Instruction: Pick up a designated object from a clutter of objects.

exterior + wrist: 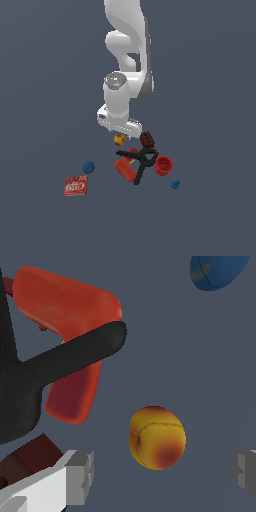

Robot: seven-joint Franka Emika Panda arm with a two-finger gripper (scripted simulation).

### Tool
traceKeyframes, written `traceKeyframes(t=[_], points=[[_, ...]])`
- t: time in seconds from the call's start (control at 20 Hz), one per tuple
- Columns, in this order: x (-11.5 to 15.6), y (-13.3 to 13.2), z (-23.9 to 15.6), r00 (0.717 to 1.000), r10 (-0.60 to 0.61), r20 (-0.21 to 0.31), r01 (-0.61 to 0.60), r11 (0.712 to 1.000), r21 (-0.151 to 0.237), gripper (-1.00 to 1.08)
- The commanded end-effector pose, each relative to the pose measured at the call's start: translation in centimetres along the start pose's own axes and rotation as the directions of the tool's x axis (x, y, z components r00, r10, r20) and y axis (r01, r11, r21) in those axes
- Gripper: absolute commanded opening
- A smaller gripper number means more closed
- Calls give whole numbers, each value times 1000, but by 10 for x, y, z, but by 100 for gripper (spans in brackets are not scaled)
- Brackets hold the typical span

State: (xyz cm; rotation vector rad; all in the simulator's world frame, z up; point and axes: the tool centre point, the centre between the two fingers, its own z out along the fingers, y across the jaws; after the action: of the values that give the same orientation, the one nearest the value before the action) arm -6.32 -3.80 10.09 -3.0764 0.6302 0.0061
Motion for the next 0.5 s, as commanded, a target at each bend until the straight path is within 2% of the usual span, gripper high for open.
traceKeyframes(t=[0.0, 0.45], points=[[-4, 5, 8, 1000, 23, -3, -23, 1000, 0, 100], [-9, 10, 16, 999, 45, -3, -45, 999, -1, 100]])
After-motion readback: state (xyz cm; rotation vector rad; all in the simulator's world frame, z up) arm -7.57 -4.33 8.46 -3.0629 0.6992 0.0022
